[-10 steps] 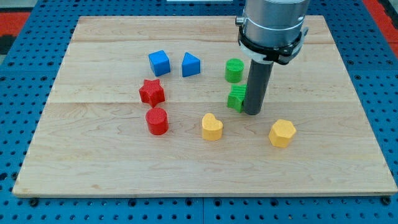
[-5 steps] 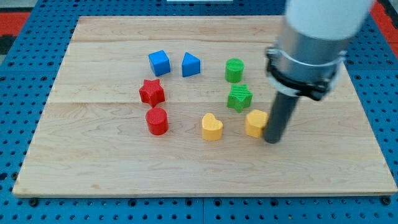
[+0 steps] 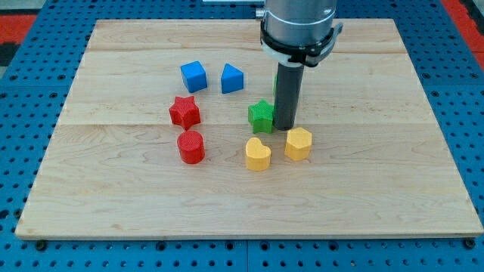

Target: Adjust the yellow hexagongreen star and blue triangle in a diagonal line

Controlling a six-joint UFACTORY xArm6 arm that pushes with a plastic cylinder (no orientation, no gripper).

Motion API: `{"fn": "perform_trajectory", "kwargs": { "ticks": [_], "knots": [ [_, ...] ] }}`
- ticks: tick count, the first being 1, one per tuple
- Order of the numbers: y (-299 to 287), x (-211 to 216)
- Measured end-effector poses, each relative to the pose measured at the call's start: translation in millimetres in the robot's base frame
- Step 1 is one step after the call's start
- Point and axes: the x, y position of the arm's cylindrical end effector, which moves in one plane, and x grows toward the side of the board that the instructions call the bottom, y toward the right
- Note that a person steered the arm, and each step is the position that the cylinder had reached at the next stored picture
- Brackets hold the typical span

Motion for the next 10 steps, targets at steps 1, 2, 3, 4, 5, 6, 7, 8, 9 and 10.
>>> {"fn": "perform_trajectory", "kwargs": {
  "ticks": [1,2,3,4,5,6,7,8,9,10],
  "knots": [
    [12,2],
    [12,20],
    [22,20],
    [22,6],
    [48,-27],
    [57,-87],
    [60,-149],
    [25,-180],
    [2,-158],
    [-13,-130]
  ]
}}
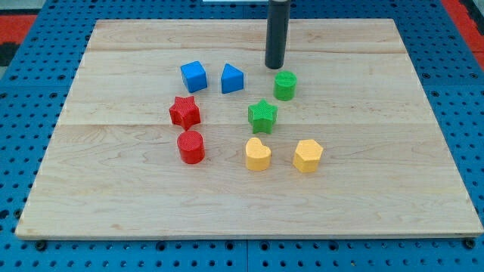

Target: Adjust the yellow hexagongreen star and blue triangle in a diagonal line

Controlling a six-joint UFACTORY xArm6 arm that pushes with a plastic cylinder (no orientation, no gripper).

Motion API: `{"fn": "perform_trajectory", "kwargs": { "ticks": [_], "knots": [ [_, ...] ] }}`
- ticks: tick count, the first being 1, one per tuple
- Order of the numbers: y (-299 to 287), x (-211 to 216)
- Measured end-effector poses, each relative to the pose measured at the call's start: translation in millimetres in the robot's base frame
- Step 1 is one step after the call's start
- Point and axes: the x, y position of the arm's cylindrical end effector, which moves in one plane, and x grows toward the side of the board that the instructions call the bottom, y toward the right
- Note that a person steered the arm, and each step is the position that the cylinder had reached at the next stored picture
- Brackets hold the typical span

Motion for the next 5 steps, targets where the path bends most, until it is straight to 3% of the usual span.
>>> {"fn": "perform_trajectory", "kwargs": {
  "ticks": [3,5],
  "knots": [
    [-58,45],
    [-75,99]
  ]
}}
